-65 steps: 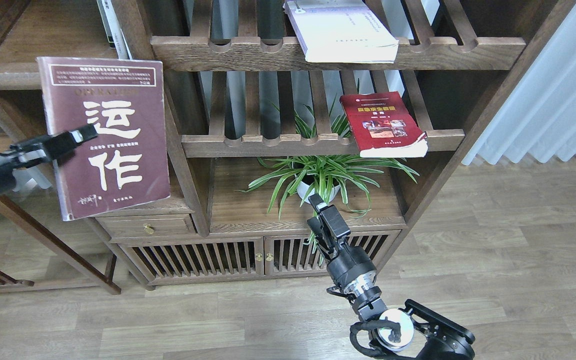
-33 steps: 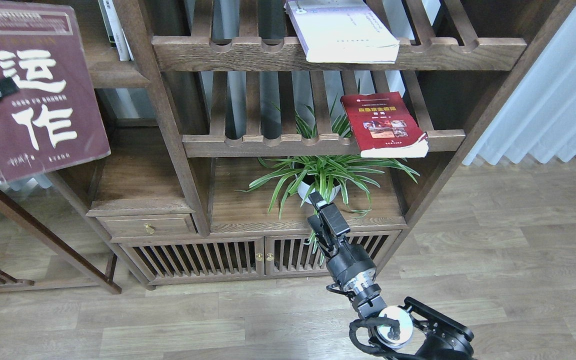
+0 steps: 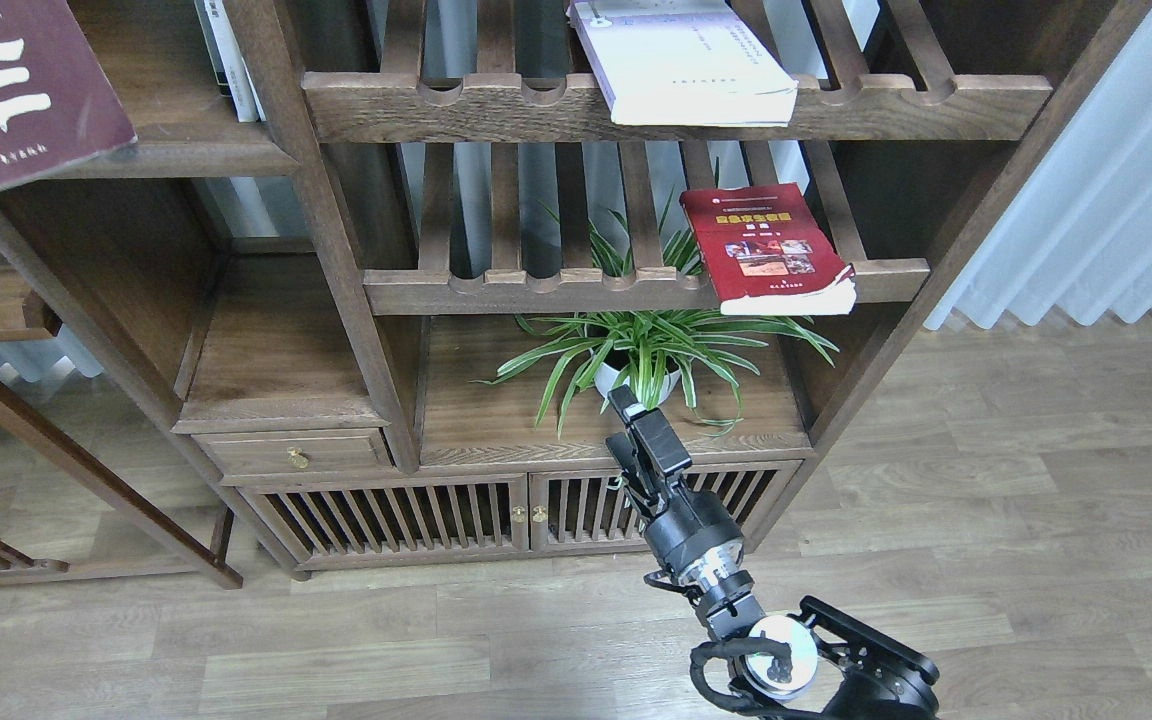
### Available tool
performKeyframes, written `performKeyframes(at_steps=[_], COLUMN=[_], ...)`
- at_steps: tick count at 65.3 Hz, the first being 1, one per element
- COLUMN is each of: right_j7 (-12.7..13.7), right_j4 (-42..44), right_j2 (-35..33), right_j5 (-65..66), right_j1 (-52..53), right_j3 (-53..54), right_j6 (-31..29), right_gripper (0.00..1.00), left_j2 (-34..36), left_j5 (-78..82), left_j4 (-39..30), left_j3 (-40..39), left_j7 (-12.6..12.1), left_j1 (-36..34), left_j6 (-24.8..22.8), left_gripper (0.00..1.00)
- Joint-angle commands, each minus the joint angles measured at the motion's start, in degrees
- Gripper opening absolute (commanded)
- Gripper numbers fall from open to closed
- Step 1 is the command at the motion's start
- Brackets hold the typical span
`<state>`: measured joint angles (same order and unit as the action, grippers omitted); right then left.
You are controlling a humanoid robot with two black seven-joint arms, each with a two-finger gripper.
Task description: Organize books on shelf
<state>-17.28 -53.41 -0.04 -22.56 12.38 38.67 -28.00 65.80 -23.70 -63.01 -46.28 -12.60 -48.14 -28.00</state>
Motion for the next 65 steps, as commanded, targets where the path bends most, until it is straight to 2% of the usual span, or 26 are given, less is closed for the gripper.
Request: performKeyframes(at_steps=[1,13,29,48,65], right_j7=[-0.04,0.05,0.05,0.05,0.05], right_j4=[0.06,0.06,0.06,0.06,0.06], right_j2=[0.04,0.04,0.04,0.04,0.04], right_j5=[0.24,0.33,0.5,0.59,0.59], right_j1=[0.01,-0.07,-0.51,-0.87,-1.04], right_j3=[0.0,-0.09,-0.09,-0.09,-0.09], right_j6=[0.0,0.0,0.0,0.0,0.0], right_gripper=[0.97,0.97,0.98,0.98,0.98], left_j2=[-1.55,-3.84,-5.16,-5.51,-9.73], left_j5=[0.32,0.84,1.02,5.24,11.48], left_j4=[0.61,1.84,3.95,5.44,8.08], left_j3=[0.05,-0.21,-1.09,-2.94,-6.45], left_j7=[-0.24,-0.85,-4.54,-4.63,-3.84], left_j1=[-1.69,-5.47,-6.88,-7.06,-7.41], left_j6=[0.0,0.0,0.0,0.0,0.0], left_gripper=[0.02,0.02,0.0,0.0,0.0])
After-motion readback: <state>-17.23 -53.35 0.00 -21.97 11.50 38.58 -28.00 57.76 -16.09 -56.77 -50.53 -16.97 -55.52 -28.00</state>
